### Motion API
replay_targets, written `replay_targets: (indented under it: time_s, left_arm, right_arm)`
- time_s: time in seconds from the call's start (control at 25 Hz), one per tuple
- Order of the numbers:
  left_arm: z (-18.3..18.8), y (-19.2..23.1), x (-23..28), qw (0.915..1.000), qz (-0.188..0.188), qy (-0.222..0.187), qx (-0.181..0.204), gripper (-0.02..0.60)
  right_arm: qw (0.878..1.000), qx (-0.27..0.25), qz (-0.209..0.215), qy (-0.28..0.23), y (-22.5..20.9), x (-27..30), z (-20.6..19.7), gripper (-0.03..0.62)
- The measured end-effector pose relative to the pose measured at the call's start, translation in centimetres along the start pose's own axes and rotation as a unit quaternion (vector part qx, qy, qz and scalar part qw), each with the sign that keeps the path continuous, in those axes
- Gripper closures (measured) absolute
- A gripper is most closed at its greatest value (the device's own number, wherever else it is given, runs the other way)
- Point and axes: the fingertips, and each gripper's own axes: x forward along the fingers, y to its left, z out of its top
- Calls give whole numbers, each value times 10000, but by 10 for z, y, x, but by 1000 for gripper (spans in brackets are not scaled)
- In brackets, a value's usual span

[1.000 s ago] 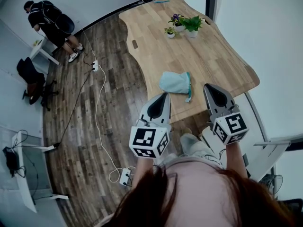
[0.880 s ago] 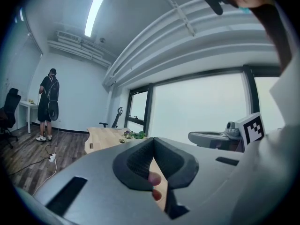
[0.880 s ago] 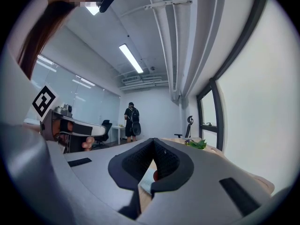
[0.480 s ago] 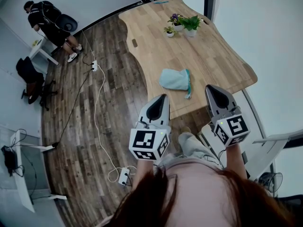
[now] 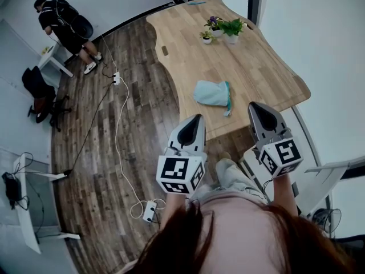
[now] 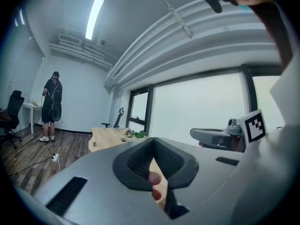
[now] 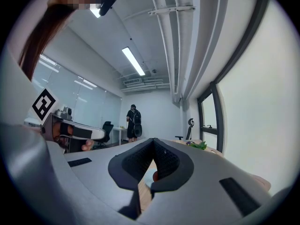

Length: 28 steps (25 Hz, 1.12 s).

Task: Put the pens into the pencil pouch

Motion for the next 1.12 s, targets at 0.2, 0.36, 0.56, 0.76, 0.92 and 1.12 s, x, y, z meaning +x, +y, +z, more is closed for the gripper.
replay_targets:
  time_s: [0.2, 0.36, 0.56, 0.76, 0.92, 1.12]
  left_arm:
    - [-1, -5, -9, 10000, 31, -19, 3, 578]
    - [-6, -7, -16, 10000, 55, 27, 36, 578]
    - [-4, -8, -23, 10000, 65, -1, 8, 578]
    - [-8, -14, -26, 10000, -7, 22, -23, 578]
    - [-12, -19, -25, 9999, -71, 56, -48, 578]
    - [-14, -24, -24, 9999, -142, 85, -36, 578]
  right_arm:
    - [10000, -21, -8, 15, 5, -10, 5, 594]
    - [10000, 67, -58, -7, 5, -17, 1, 594]
    - [9999, 91, -40, -48, 9, -22, 0, 594]
    - [9999, 103, -76, 15, 10, -30, -1, 594]
    - [9998, 108, -98, 94, 10, -34, -3, 594]
    - [9998, 98, -85, 119, 11, -36, -5, 594]
